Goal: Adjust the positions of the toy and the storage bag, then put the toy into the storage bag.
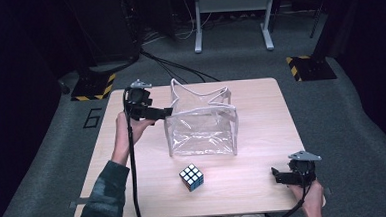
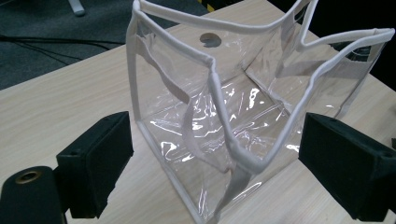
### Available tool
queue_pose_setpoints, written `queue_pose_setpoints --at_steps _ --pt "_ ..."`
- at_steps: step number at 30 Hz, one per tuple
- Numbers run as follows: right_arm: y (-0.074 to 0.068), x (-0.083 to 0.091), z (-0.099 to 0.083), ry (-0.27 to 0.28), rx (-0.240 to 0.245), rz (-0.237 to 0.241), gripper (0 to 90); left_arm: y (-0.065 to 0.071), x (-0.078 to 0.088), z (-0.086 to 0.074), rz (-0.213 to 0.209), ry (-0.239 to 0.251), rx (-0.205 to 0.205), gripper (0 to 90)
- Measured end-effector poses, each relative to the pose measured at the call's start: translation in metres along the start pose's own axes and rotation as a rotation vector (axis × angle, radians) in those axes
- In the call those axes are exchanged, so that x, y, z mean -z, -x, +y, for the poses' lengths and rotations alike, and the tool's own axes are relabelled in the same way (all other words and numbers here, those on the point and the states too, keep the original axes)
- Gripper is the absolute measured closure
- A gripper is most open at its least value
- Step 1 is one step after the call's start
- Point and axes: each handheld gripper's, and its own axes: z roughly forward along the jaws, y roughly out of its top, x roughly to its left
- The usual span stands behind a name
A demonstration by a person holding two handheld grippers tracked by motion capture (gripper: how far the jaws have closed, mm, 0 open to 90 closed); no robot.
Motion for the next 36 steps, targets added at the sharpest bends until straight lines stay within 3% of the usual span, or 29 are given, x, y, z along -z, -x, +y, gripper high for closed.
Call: queue_pose_setpoints --at_steps 16,21,28,36 --pt "-0.005 0.005 0.001 0.002 0.007 -0.023 1.7 -0.004 0.017 -0.026 -0.011 0.012 -0.005 6.8" --pt "-0.014 0.011 0.007 0.024 0.012 -0.002 1.9 -0.004 0.019 -0.041 -0.021 0.020 0.004 4.9" --pt "-0.025 0.024 0.030 0.047 0.018 0.069 3.6 0.000 0.016 -0.062 -0.028 0.007 0.005 2.7" --pt "-0.038 0.032 0.053 0.057 0.061 0.116 4.6 0.003 0.009 -0.084 -0.038 -0.016 0.008 2.0"
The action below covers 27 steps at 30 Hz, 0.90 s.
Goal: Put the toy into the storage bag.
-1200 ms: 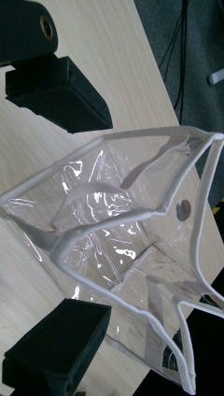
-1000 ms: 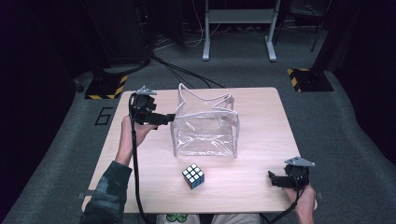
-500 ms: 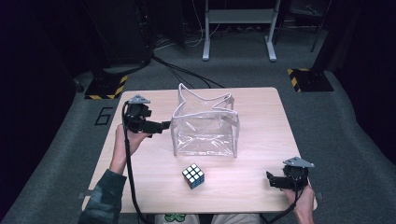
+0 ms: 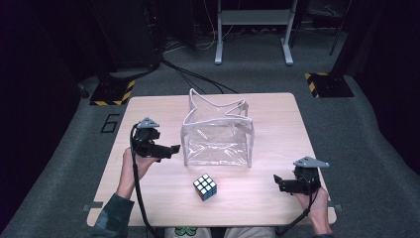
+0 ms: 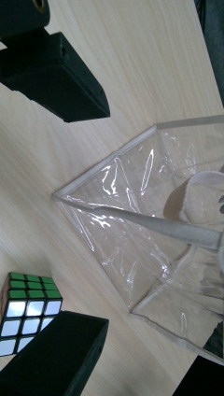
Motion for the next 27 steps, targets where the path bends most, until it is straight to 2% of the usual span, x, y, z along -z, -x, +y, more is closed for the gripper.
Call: queue_pose_setpoints --at_steps 8,15,20,27 --pt "-0.006 0.003 0.019 0.009 0.023 0.035 5.8 0.006 -0.007 -0.018 -0.022 -0.025 -0.007 2.0" --pt "-0.011 0.007 0.034 0.011 0.037 0.063 6.6 0.013 -0.015 -0.029 -0.019 -0.043 -0.008 2.1" --pt "-0.013 0.011 0.045 0.014 0.050 0.075 7.0 0.019 -0.020 -0.036 -0.035 -0.051 -0.013 2.1" --pt "-0.016 0.013 0.062 0.019 0.068 0.095 7.8 0.032 -0.033 -0.046 -0.071 -0.092 -0.039 0.9"
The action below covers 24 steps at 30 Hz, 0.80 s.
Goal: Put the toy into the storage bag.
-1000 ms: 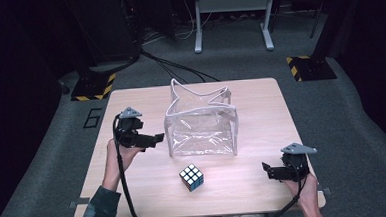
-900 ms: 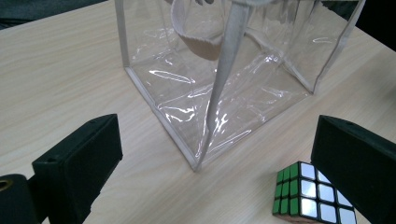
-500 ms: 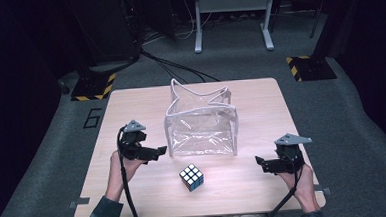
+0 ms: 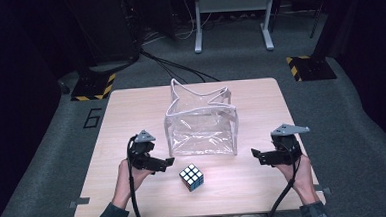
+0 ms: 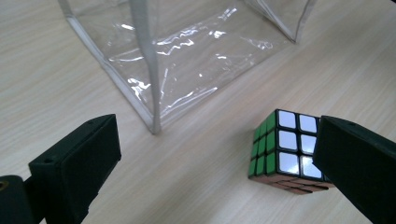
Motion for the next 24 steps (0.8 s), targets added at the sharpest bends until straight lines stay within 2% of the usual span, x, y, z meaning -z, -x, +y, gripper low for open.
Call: queue_pose_setpoints --at_steps 5,9,14,19,24 --pt "-0.002 -0.003 0.009 -0.008 0.010 0.009 8.0 0.006 -0.009 -0.004 -0.027 -0.027 -0.010 0.7" --pt "-0.002 -0.005 0.014 -0.014 0.014 0.019 8.1 0.010 -0.015 -0.007 -0.052 -0.046 0.004 0.7" --pt "0.000 -0.006 0.020 -0.014 0.019 0.029 8.1 0.019 -0.022 -0.008 -0.080 -0.074 -0.024 0.8" --pt "0.000 -0.006 0.029 -0.018 0.023 0.036 8.1 0.028 -0.031 -0.010 -0.107 -0.087 -0.033 0.8" --pt "-0.001 -0.005 0.038 -0.013 0.033 0.035 8.1 0.036 -0.040 -0.012 -0.114 -0.097 -0.041 0.7"
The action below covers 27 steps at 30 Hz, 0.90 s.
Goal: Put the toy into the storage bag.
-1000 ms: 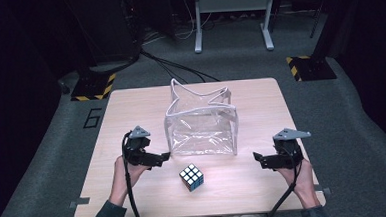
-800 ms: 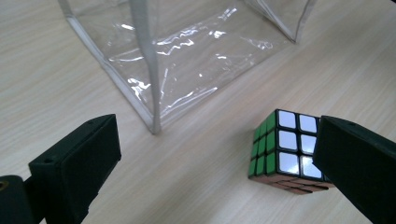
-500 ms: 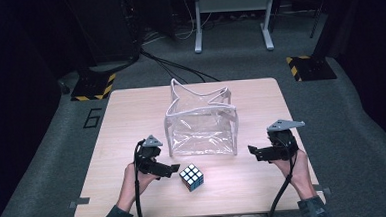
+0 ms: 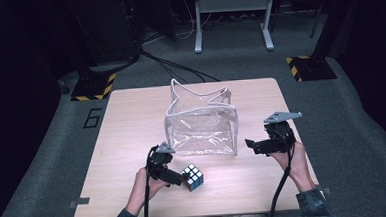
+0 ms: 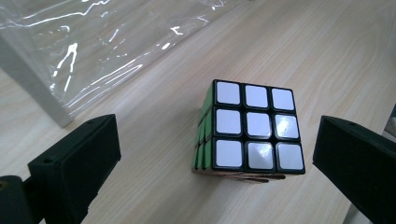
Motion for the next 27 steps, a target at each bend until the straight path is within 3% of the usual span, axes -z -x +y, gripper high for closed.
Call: queue_pose_setpoints --at_steps 13,18,25,27 --pt "0.001 0.002 0.022 0.022 0.009 0.011 8.8 0.010 -0.024 -0.002 -0.022 -0.031 -0.025 0.6" --pt "0.001 0.003 0.034 0.033 0.018 0.019 8.9 0.012 -0.033 -0.003 -0.005 -0.051 -0.037 0.9" --pt "0.000 0.001 0.052 0.042 0.030 0.026 9.5 0.010 -0.043 -0.008 0.004 -0.067 -0.042 8.6" --pt "-0.001 0.000 0.058 0.046 0.038 0.025 9.6 0.011 -0.045 -0.009 -0.010 -0.069 -0.035 10.4"
